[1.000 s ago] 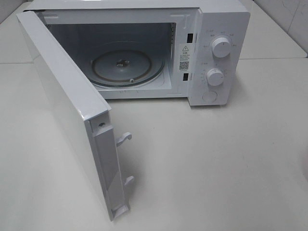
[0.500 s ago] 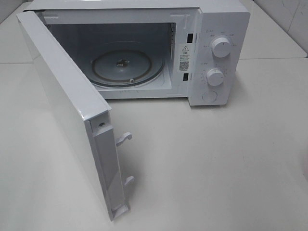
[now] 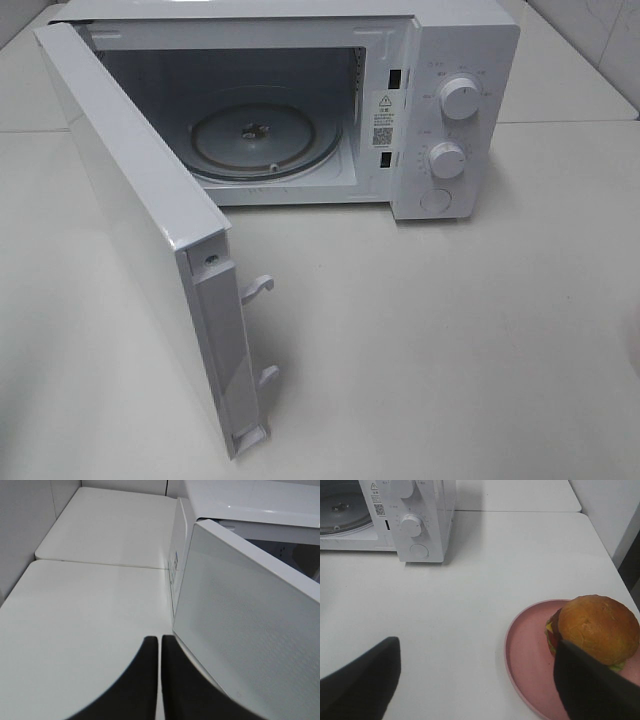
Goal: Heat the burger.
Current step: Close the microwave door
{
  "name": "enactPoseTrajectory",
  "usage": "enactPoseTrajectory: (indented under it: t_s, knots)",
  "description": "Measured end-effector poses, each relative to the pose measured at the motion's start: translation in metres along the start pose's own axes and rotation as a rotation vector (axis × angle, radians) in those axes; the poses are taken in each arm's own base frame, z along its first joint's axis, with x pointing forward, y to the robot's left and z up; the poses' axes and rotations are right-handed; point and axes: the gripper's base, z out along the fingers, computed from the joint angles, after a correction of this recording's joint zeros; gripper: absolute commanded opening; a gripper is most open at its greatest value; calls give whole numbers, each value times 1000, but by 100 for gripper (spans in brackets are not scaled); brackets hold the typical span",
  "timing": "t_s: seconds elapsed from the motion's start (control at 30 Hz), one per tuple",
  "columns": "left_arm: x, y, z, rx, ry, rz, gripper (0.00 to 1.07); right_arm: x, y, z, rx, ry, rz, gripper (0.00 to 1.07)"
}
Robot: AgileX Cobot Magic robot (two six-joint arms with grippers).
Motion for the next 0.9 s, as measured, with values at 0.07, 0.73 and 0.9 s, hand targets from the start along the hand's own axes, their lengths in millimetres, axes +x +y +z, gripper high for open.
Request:
enactPoseTrajectory:
  t_s: [0.07, 0.73, 0.9]
  knots:
    - [1, 1, 12, -5, -32, 20, 0, 0, 0, 0, 0, 0, 0, 76]
    - [23, 3, 112, 31, -311, 164, 0, 0, 0, 0, 0, 0, 0, 76]
    - [38, 2, 141, 69, -260, 122, 0, 0, 0, 0, 0, 0, 0, 76]
